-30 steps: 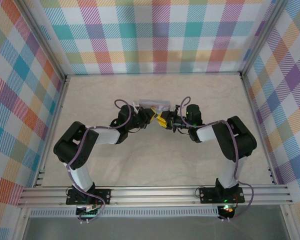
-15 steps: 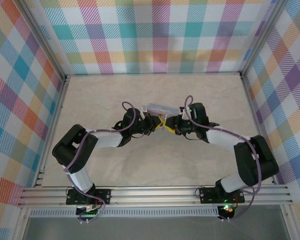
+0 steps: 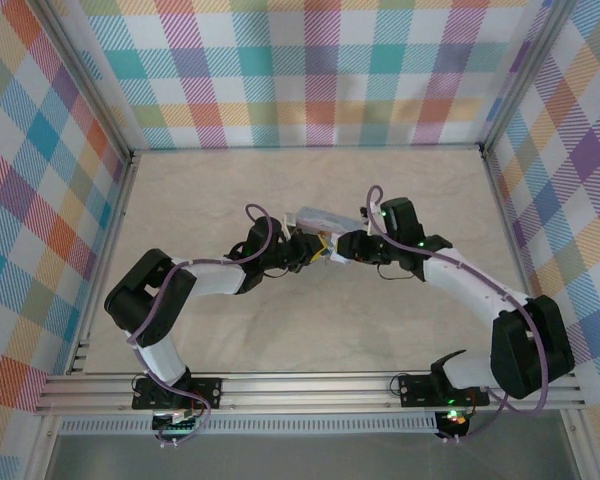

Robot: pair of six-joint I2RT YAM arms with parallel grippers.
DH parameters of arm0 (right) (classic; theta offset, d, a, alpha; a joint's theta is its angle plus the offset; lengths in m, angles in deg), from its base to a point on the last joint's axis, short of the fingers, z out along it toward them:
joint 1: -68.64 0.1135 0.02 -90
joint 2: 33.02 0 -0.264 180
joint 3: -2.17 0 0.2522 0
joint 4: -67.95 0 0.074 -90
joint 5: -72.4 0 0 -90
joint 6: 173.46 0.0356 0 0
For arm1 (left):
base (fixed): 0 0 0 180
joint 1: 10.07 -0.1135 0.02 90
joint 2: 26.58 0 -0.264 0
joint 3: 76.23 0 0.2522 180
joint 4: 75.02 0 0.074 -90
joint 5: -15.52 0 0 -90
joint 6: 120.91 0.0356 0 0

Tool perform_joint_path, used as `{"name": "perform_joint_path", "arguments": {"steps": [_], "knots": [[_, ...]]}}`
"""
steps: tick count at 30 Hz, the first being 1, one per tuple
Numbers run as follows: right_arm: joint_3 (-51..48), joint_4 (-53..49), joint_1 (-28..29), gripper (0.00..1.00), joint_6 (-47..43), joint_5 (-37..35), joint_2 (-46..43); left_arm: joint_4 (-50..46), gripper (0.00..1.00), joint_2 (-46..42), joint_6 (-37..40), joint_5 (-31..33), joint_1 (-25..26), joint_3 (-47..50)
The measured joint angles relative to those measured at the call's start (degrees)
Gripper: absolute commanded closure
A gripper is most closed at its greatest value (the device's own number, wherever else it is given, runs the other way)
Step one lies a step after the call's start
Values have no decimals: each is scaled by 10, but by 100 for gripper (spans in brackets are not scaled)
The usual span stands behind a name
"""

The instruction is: Unlock a padlock with a key

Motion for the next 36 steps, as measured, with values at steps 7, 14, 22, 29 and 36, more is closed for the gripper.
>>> {"name": "perform_joint_path", "arguments": {"steps": [7, 14, 22, 29, 36], "knots": [[39, -40, 54, 55, -64, -63, 22, 0, 100, 0, 0, -3, 0, 0], [53, -62, 88, 52, -104, -118, 49, 0, 100, 0, 0, -3, 0, 0], [73, -72, 120, 53, -130, -169, 65, 0, 100, 0, 0, -3, 0, 0], [90, -80, 131, 54, -145, -198, 89, 0, 100, 0, 0, -3, 0, 0], [92, -83, 136, 59, -151, -217, 99, 0, 100, -1, -1, -5, 0, 0]]}}
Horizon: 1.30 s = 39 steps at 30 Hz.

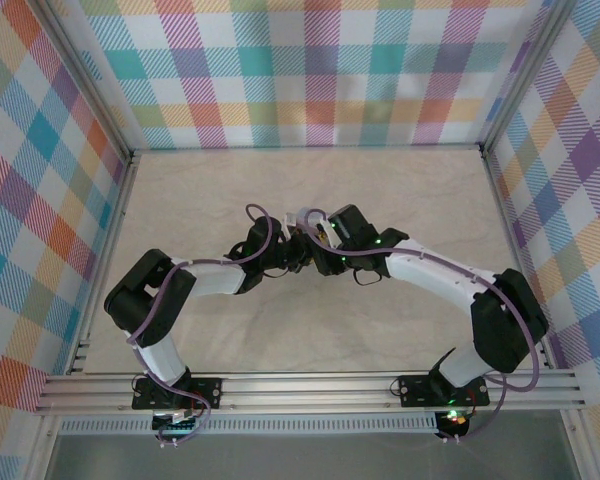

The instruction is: Unlock a padlock with a key

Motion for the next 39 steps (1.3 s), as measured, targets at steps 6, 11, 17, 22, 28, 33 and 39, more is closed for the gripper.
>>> {"name": "perform_joint_path", "arguments": {"steps": [6, 11, 17, 22, 28, 33, 39], "knots": [[1, 0, 4, 77, -10, -13, 1, 0, 100, 0, 0, 0, 0, 0], [9, -5, 4, 100, -18, -16, 6, -4, 100, 0, 0, 5, -1, 0], [8, -5, 4, 100, -21, -13, 6, -7, 100, 0, 0, 7, -1, 1], [-1, 5, 4, 100, -20, -1, 6, -17, 84, -4, 1, 8, -1, 6], [-31, 44, 4, 100, -12, 24, 17, -41, 57, -22, 10, 13, 0, 22], [-57, 70, 5, 100, -3, 43, 51, -66, 55, -39, 21, 30, -2, 52], [-78, 91, 5, 100, 10, 56, 90, -120, 54, -78, 49, 58, -11, 65]]}}
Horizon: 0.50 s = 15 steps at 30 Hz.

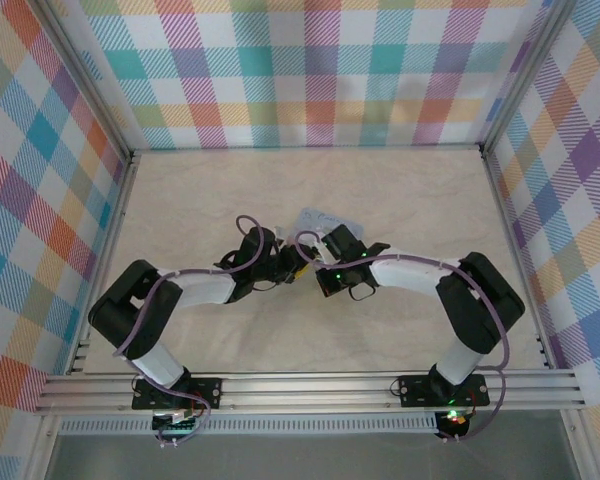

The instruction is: Unlock a padlock with a key

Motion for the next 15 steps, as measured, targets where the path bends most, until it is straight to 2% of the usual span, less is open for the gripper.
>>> {"name": "perform_joint_path", "arguments": {"steps": [9, 15], "knots": [[-10, 11, 0, 100, 4, 2, -3, -72, 49, -60, 52, 40, -32, -2], [-21, 14, 0, 100, -7, -5, -21, -141, 48, -65, 107, 75, -48, -46]]}}
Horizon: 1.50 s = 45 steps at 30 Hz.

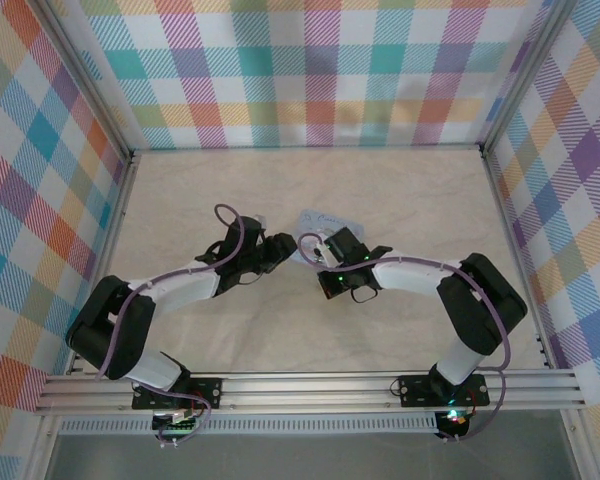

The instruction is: Unlock a padlock with a key

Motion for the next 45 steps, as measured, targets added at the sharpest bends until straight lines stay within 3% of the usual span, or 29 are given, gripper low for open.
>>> {"name": "perform_joint_path", "arguments": {"steps": [20, 45], "knots": [[-18, 3, 0, 100, -90, -17, -58, -41, 47, 101, 83, -1, -38, -129], [-66, 97, 0, 100, -85, 2, -82, -34, 48, 161, 91, -38, -38, -157]]}}
